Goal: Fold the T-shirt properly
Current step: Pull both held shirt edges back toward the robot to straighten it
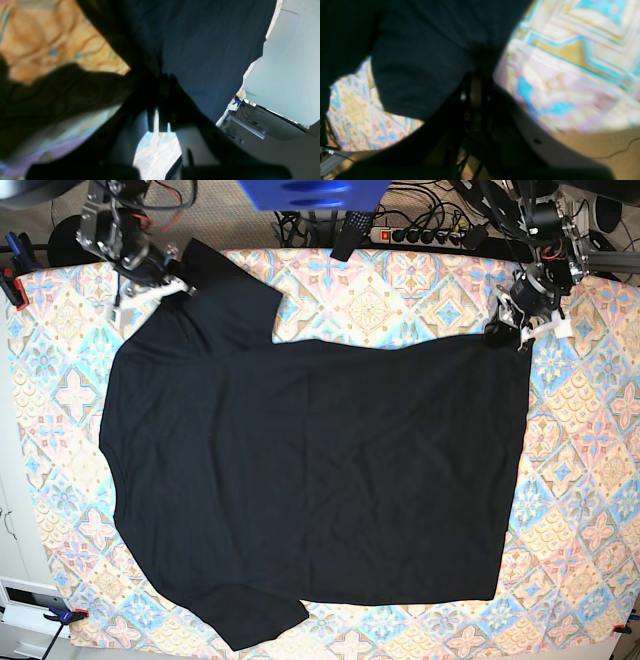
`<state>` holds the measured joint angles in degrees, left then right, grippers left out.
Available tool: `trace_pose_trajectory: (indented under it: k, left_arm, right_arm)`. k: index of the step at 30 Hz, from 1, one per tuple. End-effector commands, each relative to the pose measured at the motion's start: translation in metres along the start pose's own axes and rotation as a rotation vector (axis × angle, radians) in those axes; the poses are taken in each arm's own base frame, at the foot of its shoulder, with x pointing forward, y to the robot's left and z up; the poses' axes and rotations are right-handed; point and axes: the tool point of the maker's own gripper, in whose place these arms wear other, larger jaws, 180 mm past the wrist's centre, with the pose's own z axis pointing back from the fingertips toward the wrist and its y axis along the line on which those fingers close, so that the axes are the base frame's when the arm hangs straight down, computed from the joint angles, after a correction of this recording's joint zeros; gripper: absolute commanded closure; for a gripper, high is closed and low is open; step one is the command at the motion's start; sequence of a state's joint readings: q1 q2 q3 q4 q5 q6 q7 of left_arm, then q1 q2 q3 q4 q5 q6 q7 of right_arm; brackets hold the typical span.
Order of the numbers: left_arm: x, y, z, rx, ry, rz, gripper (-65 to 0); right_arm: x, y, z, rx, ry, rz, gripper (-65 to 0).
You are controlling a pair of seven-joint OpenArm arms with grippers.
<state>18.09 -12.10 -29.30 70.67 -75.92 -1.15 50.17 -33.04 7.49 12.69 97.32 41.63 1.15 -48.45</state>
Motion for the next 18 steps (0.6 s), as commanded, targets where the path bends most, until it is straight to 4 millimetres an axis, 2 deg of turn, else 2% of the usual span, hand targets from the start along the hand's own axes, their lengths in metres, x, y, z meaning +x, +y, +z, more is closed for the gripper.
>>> trace_pose_trajectory:
  k: [1, 6, 10, 14, 18]
  left_arm:
    - [0.003, 0.012, 0.007, 0.046, -0.004, -0.011, 0.0]
    - [-0.003, 0.017, 0.029, 0.06, -0.006, -0.067, 0.0]
    - [-0.008, 0.016, 0.049, 0.067, -0.008, -0.12, 0.0]
    - [-0.006, 0.024, 0.071, 0.091, -0.03, -0.142, 0.0]
    - [-0.008, 0.023, 0.079, 0.095, -0.03, -0.165, 0.0]
  right_arm:
    - [0.009, -0.002, 0.008, -0.006, -0.027, 0.014, 0.0]
    - [0.002, -0.003, 0.023, -0.014, -0.03, 0.036, 0.0]
    - [-0.011, -0.005, 0.033, -0.022, -0.007, 0.047, 0.0]
    - [-0.02, -0.009, 0.042, -0.034, 0.008, 0.053, 0.0]
    - [-0.032, -0.014, 0.051, -0.049, 0.033, 0.055, 0.0]
